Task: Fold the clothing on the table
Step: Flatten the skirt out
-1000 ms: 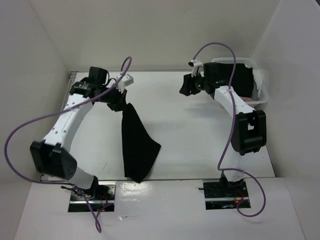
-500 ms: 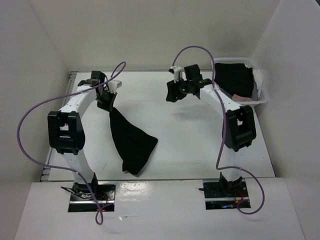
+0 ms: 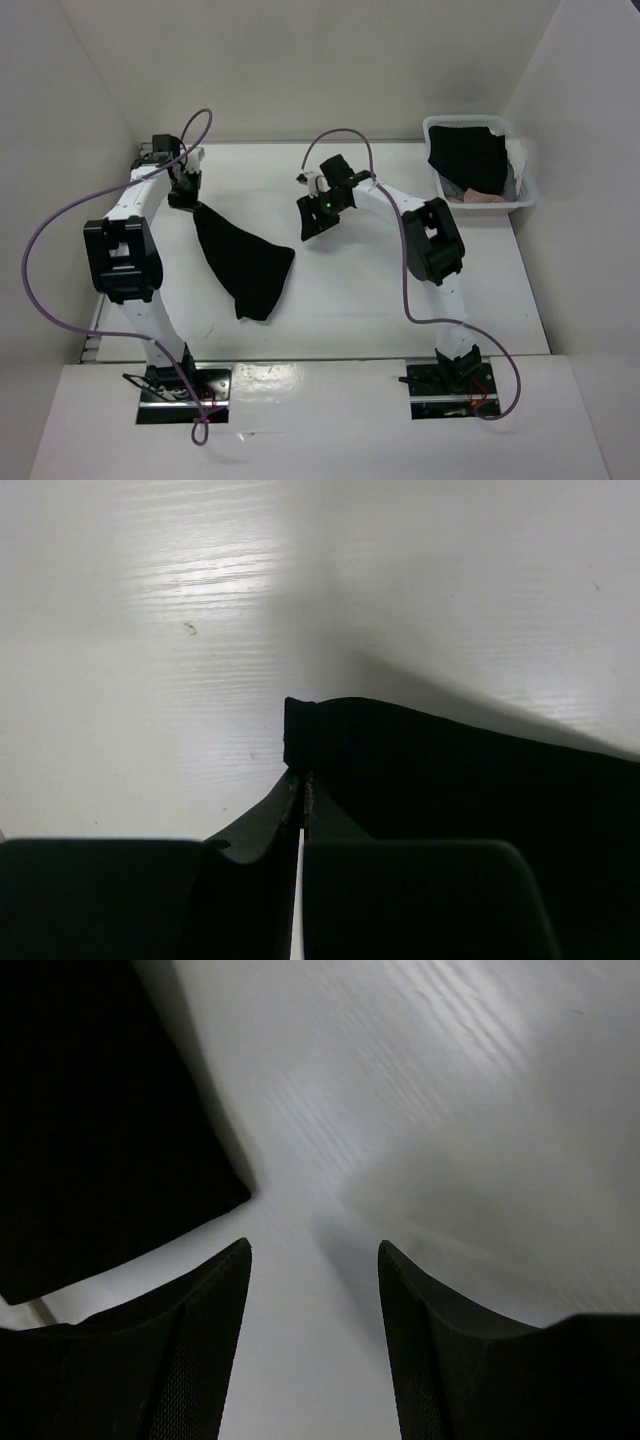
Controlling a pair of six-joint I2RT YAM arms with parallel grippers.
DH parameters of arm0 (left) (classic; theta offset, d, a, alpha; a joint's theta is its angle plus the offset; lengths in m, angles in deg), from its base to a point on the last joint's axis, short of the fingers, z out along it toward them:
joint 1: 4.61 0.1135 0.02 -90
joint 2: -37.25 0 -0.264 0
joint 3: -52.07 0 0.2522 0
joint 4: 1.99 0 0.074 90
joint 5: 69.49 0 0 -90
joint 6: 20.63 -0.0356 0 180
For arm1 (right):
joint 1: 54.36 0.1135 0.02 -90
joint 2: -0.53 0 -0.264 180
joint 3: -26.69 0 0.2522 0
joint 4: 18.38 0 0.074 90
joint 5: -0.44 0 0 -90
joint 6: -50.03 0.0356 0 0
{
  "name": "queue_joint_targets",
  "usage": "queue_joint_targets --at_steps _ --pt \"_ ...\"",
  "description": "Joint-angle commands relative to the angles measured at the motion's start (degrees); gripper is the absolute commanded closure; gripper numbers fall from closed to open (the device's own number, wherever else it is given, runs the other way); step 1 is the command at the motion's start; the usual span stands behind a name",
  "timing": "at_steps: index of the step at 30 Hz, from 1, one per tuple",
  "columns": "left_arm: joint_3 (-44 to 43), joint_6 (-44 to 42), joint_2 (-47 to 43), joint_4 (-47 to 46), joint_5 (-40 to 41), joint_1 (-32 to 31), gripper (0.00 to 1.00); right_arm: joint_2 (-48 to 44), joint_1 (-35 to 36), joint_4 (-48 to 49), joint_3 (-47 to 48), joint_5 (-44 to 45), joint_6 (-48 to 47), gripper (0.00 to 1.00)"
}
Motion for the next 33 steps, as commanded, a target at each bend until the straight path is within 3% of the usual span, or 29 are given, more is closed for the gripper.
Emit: queue_joint_targets --at_steps 1,19,25,33 --pt "-2.28 4.29 0.81 -2.35 1.55 2.45 1.00 1.88 1.06 -2.03 5.08 -7.18 2.30 0.41" --pt "-0.09 7.99 -0.95 -2.87 -0.03 4.13 1.00 15.77 6.95 -0.18 17.21 -24.07 11.18 0.41" --pt "-0.09 7.99 -1.48 -2.35 -0.03 4.13 1.00 12.45 8.10 2.71 7.39 -25.92 11.79 0.41" --pt "0.43 7.99 -2.01 -2.35 -0.65 4.13 1.00 5.59 8.62 2.45 0.61 -20.66 9.33 0.41"
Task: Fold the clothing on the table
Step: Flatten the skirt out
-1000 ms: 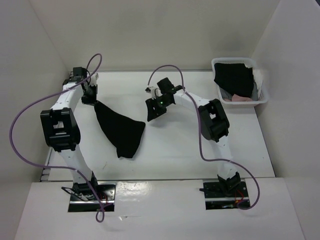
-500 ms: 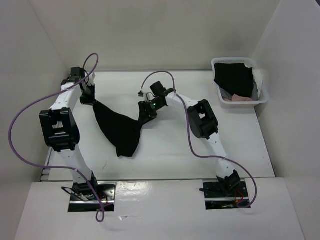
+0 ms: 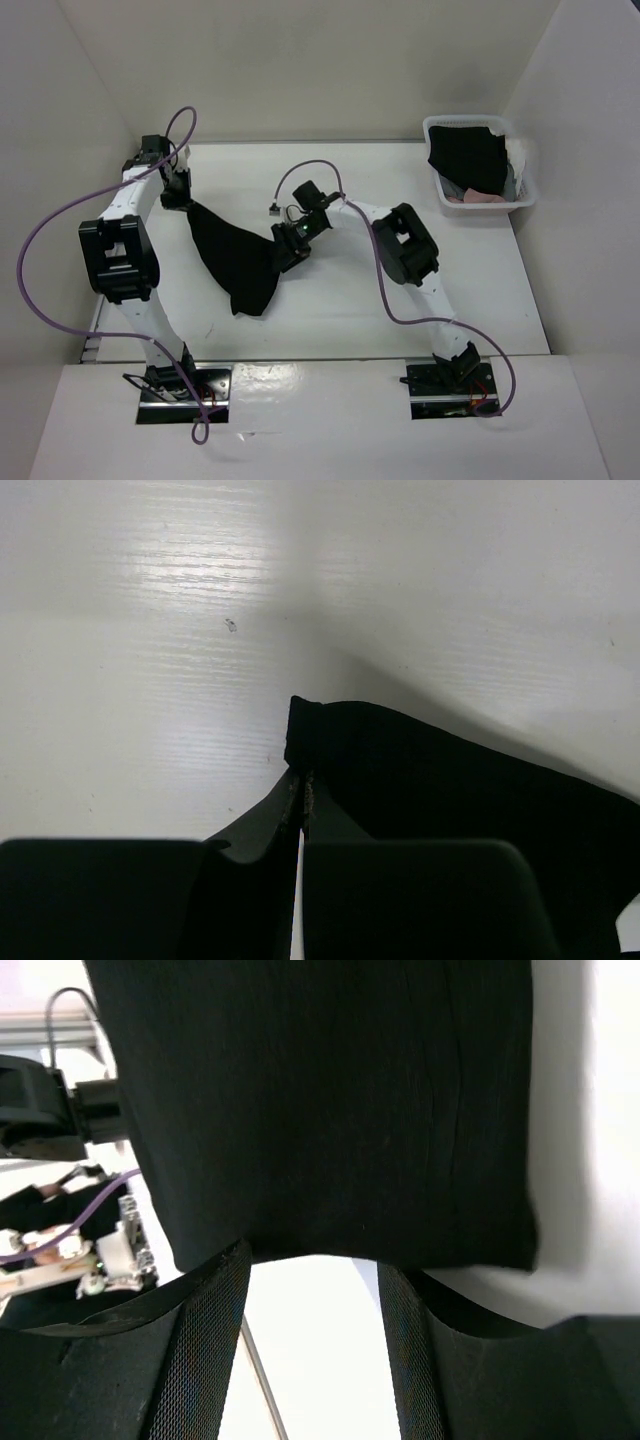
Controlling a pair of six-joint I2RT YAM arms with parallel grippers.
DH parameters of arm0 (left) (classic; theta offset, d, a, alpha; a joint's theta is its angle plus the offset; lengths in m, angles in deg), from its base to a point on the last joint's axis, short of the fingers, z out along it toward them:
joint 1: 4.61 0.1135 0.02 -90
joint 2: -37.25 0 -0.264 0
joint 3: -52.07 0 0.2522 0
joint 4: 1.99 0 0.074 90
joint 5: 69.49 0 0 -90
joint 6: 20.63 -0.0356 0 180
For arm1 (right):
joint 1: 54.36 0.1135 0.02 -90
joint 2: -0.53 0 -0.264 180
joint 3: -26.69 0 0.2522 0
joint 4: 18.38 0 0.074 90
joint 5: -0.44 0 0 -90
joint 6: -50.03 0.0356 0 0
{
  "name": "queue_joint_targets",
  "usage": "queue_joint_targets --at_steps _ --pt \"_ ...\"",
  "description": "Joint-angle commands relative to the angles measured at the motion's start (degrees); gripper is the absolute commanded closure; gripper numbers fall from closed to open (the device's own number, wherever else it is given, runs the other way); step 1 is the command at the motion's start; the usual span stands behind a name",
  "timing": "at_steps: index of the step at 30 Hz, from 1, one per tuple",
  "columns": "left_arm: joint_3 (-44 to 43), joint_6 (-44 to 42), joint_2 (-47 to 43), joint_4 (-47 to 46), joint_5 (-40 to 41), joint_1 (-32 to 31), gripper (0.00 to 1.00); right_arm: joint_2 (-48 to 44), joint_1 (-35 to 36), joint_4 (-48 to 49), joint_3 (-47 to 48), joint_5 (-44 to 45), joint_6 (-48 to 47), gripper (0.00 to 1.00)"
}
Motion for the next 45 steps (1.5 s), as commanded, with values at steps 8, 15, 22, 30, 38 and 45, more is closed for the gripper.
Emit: queue_joint_targets --at_steps 8,15,22,30,38,45 --pt "1.62 0.67 -3.69 -0.55 -1.66 0.87 1.00 -3.73 -1.70 1.98 -1.61 4.27 -1.13 0.41" --pt "1.62 0.14 -4.22 -0.55 -1.13 0.88 1.00 -1.36 -2.84 1.98 1.47 3.74 -1.13 0.41" --pt "1.62 0.14 -4.22 -0.55 -1.13 0.88 1.00 -0.04 -3.99 1.98 4.20 3.22 -0.60 0.41" --pt "1.62 -0.39 -4.22 -0.55 -1.13 0.88 1.00 2.34 -3.99 0.93 7.45 2.16 -0.60 0.43" --pt "1.62 -0.39 -3.69 -0.55 -1.13 0.88 1.00 3.48 -3.99 0.40 7.98 1.63 -1.13 0.48" --pt "2.14 -0.39 -3.69 -0.55 -1.66 0.88 1.00 4.53 -3.99 -0.13 9.03 1.10 -1.13 0.65"
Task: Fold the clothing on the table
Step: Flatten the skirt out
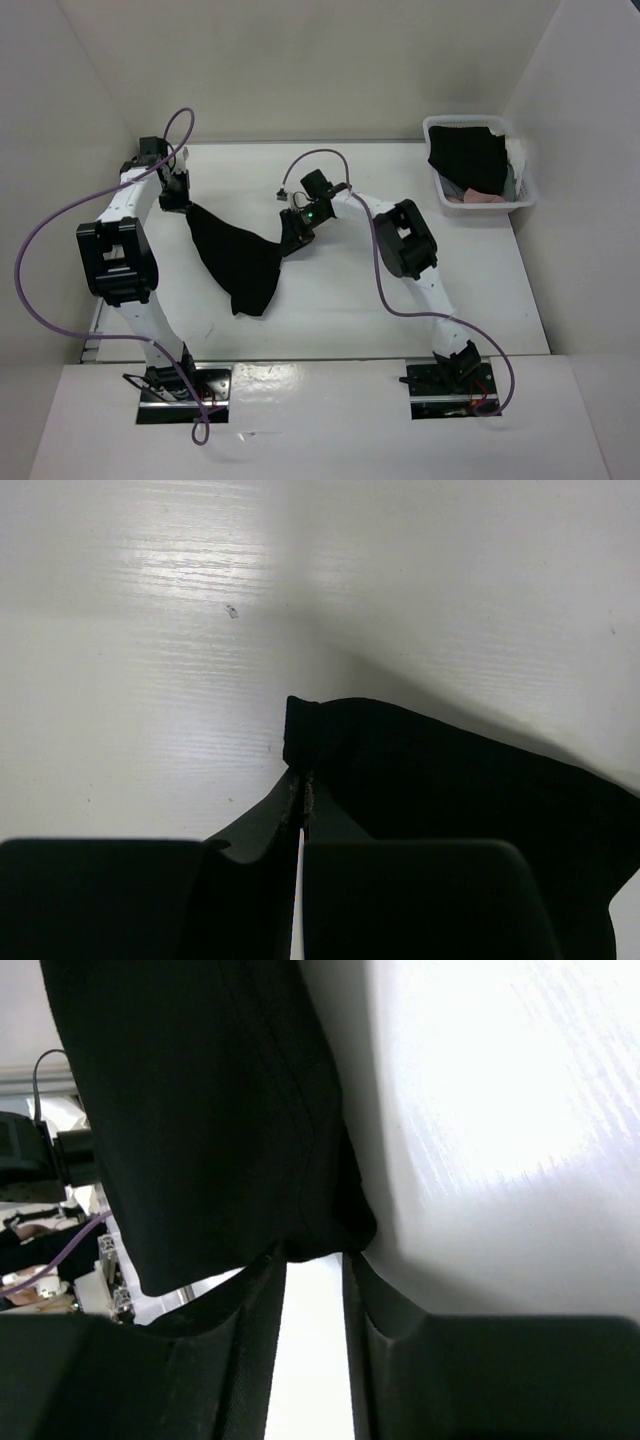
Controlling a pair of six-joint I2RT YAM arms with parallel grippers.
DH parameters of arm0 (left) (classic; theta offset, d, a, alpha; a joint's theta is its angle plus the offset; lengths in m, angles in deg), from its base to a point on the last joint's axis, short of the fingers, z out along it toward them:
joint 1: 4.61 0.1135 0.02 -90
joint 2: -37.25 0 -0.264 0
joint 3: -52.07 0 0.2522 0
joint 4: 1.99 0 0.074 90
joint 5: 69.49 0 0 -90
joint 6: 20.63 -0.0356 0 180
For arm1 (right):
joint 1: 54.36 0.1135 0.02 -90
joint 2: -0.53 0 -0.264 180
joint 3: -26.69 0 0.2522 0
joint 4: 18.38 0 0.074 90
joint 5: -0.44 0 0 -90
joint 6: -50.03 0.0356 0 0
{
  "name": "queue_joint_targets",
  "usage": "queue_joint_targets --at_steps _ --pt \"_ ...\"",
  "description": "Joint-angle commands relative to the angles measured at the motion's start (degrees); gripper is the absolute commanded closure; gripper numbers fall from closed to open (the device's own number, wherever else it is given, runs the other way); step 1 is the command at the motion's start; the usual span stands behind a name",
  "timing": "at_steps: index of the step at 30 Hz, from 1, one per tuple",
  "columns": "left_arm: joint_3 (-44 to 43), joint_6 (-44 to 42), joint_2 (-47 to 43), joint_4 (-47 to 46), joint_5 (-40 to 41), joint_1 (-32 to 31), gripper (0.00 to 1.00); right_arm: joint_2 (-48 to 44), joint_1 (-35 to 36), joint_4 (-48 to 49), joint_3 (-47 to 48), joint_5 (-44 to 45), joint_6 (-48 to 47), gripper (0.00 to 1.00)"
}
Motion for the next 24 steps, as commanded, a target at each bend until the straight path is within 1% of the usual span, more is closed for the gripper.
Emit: queue_joint_targets --at_steps 1,8,9,11,15,17,20,21,22,23,24 --pt "0.66 -0.30 -2.38 -0.53 -1.02 0.33 1.00 0.99 -0.23 -0.52 2.76 -1.10 -0.45 0.67" --pt "0.66 -0.83 -2.38 -0.53 -1.02 0.33 1.00 2.14 0.30 -2.27 5.39 -1.10 -0.98 0.87" --pt "0.66 -0.83 -2.38 -0.53 -1.02 0.33 1.00 2.83 0.30 -2.28 6.09 -1.10 -1.50 0.94" --pt "0.66 -0.83 -2.38 -0.53 -1.02 0.33 1.00 2.84 0.30 -2.80 6.10 -1.10 -1.51 1.00" --pt "0.66 -0.83 -2.38 0.08 -1.64 0.33 1.00 2.84 0.30 -4.47 7.77 0.12 -2.21 1.00" --pt "-0.74 -1.35 -3.08 0.79 -2.34 0.33 1.00 0.65 0.30 -5.61 8.65 1.43 -3.52 1.00" --pt "-2.23 -1.36 -5.36 1.92 -4.00 0.33 1.00 -4.53 0.30 -6.23 8.65 6.00 -4.41 1.00" --pt "-2.24 -1.36 -6.15 1.93 -4.01 0.33 1.00 -6.02 0.30 -6.23 8.65 9.32 -4.41 1.00" --pt "-2.85 -1.88 -6.95 1.93 -4.01 0.33 1.00 -9.78 0.30 -5.36 6.47 11.01 -4.41 1.00" --pt "-2.85 -2.41 -9.04 1.93 -4.01 0.33 1.00 -11.90 0.30 -3.53 5.14 15.29 -4.93 1.00" --pt "-3.46 -2.41 -10.11 1.93 -3.06 -0.54 1.00 -14.10 0.30 -2.73 3.91 17.51 -4.94 1.00"
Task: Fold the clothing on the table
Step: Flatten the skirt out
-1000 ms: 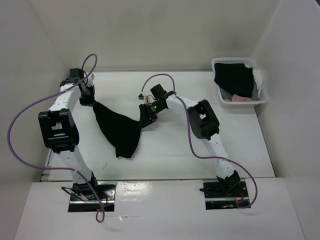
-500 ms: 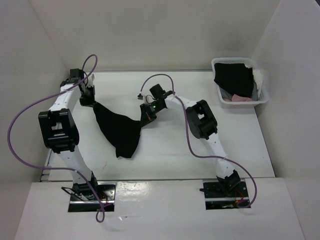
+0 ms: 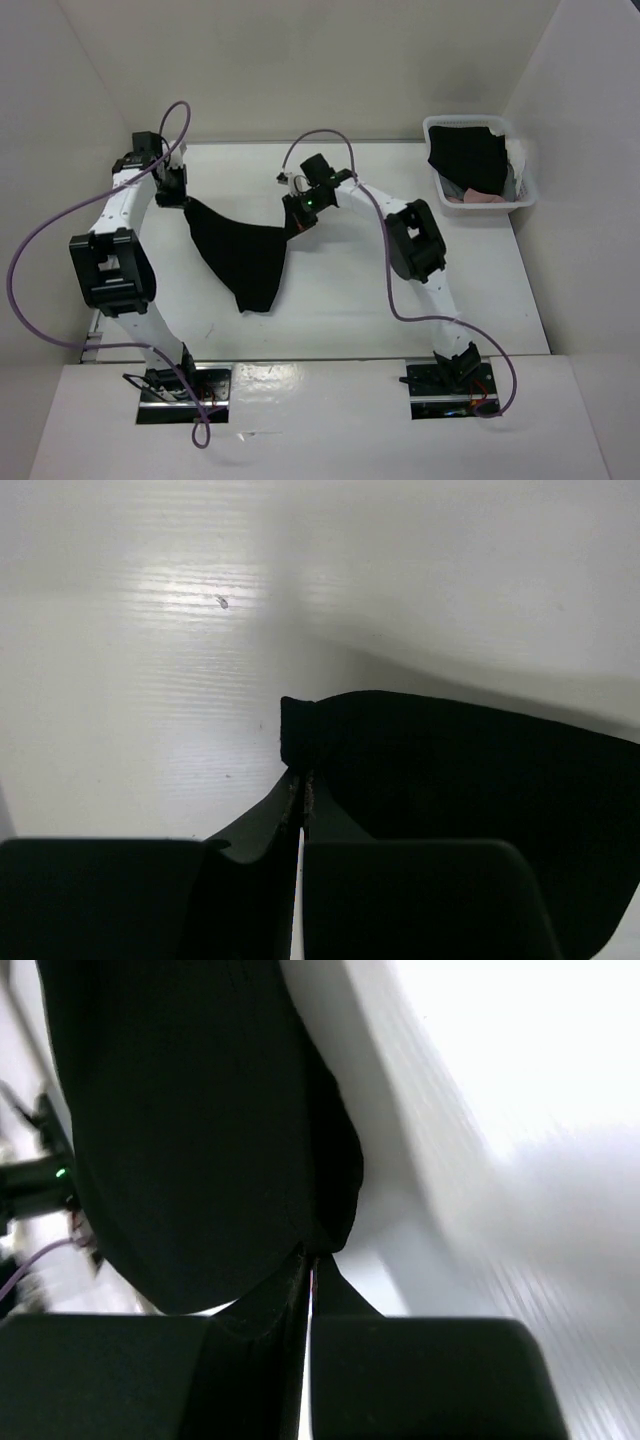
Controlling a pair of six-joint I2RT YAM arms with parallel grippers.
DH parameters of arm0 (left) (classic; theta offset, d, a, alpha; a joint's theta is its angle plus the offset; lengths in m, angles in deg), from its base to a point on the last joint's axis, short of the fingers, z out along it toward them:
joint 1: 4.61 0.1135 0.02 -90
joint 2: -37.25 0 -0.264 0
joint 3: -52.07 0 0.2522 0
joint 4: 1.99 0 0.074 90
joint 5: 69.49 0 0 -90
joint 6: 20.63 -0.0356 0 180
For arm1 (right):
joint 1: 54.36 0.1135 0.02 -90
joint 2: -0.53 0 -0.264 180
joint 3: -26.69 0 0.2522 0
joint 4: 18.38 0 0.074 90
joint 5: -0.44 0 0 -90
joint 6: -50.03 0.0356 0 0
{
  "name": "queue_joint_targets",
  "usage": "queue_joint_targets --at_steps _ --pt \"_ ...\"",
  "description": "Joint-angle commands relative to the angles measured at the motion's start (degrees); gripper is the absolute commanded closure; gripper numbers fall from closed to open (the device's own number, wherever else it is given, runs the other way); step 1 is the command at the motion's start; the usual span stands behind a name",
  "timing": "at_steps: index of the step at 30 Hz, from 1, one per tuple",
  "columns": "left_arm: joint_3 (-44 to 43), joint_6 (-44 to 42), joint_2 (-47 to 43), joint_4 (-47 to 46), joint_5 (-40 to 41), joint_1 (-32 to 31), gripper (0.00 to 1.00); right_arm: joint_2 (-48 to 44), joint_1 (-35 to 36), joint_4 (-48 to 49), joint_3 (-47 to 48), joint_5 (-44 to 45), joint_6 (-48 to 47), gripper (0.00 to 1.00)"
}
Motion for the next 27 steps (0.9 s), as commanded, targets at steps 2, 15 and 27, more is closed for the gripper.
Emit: queue_joint_targets --at_steps 2,15,27 --pt "-3.67 -2.34 -10.54 0.09 -0.51 -1.46 1.00 -16.98 0.26 2.02 -2.67 12.39 -3.51 1.00" --pt "-3.32 -8.23 -24.86 3.96 -10.97 -10.34 1.00 -34.03 0.78 -1.14 -2.75 35.70 -10.29 1.00" --pt "1.34 -10.17 -39.02 2.38 -9.56 -16.59 1.00 -50.29 1.31 0.62 -11.54 44.40 -15.47 1.00"
